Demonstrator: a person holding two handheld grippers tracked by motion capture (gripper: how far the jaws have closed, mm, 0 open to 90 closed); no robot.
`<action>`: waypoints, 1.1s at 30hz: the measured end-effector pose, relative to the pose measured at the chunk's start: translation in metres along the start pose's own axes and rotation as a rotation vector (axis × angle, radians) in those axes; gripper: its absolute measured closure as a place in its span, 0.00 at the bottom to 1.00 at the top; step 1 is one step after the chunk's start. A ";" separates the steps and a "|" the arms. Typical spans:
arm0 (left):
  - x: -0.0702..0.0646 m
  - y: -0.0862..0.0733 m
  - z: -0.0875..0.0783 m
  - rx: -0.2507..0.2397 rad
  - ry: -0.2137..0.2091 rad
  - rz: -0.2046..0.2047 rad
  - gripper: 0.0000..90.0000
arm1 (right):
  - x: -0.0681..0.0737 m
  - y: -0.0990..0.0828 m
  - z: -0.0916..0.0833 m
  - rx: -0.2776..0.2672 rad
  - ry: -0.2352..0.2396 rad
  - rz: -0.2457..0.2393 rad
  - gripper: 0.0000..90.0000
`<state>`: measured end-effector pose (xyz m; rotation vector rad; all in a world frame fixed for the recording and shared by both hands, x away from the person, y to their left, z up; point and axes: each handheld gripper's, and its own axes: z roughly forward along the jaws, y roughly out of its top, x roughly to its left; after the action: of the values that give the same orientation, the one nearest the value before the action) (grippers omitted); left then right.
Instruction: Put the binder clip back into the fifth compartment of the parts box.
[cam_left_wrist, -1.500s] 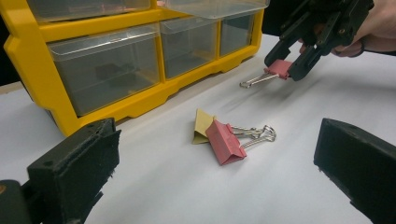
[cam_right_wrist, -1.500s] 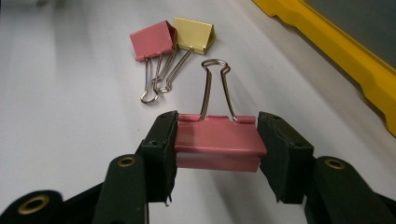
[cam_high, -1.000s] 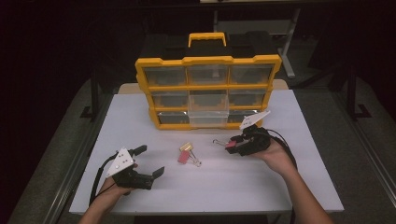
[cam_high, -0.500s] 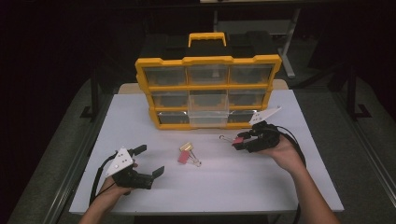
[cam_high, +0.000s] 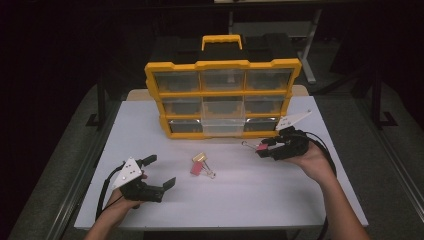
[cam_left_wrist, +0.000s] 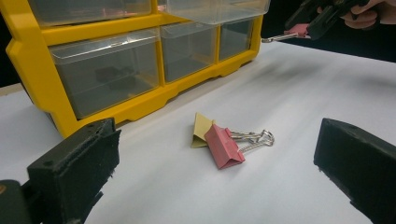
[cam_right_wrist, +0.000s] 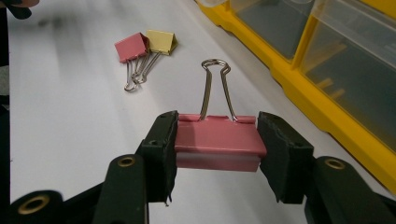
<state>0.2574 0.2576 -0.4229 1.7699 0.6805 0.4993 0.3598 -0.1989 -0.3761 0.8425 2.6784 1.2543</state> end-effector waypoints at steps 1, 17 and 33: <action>0.000 0.000 0.000 0.001 -0.001 0.000 0.00 | 0.000 0.000 -0.001 -0.002 -0.001 -0.002 0.54; -0.006 0.001 0.002 -0.018 -0.019 0.007 0.00 | -0.001 0.002 -0.015 -0.022 -0.014 0.002 0.54; -0.007 0.002 0.003 -0.016 -0.027 0.022 0.00 | 0.000 0.015 -0.037 -0.067 -0.045 -0.027 0.54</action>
<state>0.2541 0.2501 -0.4218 1.7679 0.6376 0.4936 0.3561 -0.2164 -0.3404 0.8131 2.5884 1.2953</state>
